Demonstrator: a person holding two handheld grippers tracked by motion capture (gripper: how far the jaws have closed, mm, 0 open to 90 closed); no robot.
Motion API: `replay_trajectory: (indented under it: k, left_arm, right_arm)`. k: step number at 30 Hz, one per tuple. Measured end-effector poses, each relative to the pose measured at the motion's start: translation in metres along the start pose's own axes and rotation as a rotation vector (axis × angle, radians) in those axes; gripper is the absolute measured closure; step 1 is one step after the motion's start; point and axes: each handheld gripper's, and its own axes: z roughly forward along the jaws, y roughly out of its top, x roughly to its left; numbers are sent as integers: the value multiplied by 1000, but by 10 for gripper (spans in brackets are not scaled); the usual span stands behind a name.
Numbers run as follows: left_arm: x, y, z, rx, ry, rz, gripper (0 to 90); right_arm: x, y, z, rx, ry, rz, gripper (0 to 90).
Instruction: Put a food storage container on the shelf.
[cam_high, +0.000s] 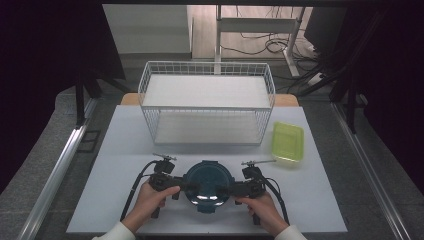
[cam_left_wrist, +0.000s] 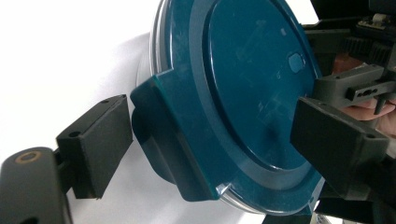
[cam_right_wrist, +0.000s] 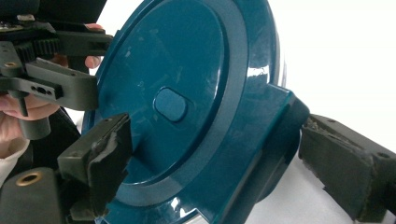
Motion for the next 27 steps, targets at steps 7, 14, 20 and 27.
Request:
replay_trajectory:
  k: [7,14,20,27]
  left_arm:
    - [2,-3,3,15,-35,-42,167]
    - [5,-3,1,-1,-40,-110,236]
    - [-1,-6,-3,-24,-34,-104,287]
    - [-11,-12,-8,-62,-12,-78,327]
  right_arm:
    - [-2,-1,-1,4,42,49,187]
    - [-1,-1,-1,2,38,80,216]
    - [-2,-1,-5,4,47,117,257]
    - [1,-5,-12,-22,44,137,304]
